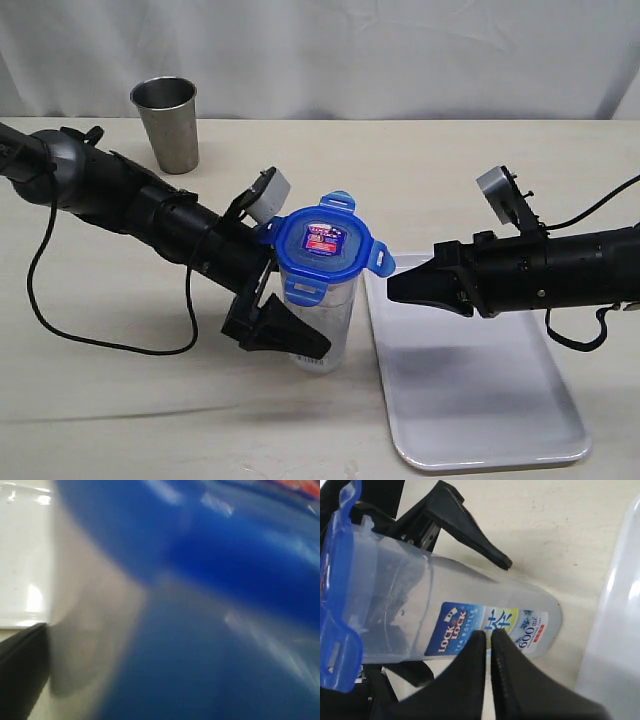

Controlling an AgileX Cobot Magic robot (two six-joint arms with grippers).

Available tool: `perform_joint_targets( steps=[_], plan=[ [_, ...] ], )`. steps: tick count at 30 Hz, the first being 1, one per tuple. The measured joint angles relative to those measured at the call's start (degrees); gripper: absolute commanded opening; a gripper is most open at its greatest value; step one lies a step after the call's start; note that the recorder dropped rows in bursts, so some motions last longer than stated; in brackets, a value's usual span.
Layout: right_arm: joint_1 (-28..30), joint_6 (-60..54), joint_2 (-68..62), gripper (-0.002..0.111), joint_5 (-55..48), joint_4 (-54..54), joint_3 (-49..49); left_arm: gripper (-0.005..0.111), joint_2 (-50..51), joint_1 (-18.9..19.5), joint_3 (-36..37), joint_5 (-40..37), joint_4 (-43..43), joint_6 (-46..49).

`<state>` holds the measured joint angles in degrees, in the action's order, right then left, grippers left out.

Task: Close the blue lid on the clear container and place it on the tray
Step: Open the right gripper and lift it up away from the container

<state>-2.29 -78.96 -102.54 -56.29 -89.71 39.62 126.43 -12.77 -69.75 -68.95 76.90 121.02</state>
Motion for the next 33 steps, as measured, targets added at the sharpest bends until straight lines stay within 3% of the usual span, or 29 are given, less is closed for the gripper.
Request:
perform_joint_targets(
  steps=[13,14,17,21,22,23,33],
  plan=[
    [0.0,-0.23,0.0,0.004,0.0,0.0,0.0,0.102,0.0,-1.21,0.0,4.16,-0.23,0.0],
    [0.0,-0.23,0.0,0.004,0.0,0.0,0.0,0.097,0.0,-1.21,0.0,4.16,-0.23,0.0],
    [0.0,-0.46,0.0,0.004,0.0,0.25,0.0,0.061,0.0,-1.21,0.0,4.26,-0.23,0.0],
    [0.0,-0.56,0.0,0.004,0.0,0.44,0.0,0.026,0.0,-1.21,0.0,4.53,-0.12,0.0],
    [0.0,-0.67,0.0,0.004,0.0,0.44,0.0,0.008,0.0,-1.21,0.0,4.53,-0.12,0.0],
    [0.0,-0.67,0.0,0.004,0.0,0.44,0.0,0.001,0.0,-1.21,0.0,4.56,-0.12,0.0],
    [0.0,-1.28,0.84,0.004,1.35,3.41,2.65,0.0,0.0,-1.21,0.0,7.46,1.11,0.0]
  ],
)
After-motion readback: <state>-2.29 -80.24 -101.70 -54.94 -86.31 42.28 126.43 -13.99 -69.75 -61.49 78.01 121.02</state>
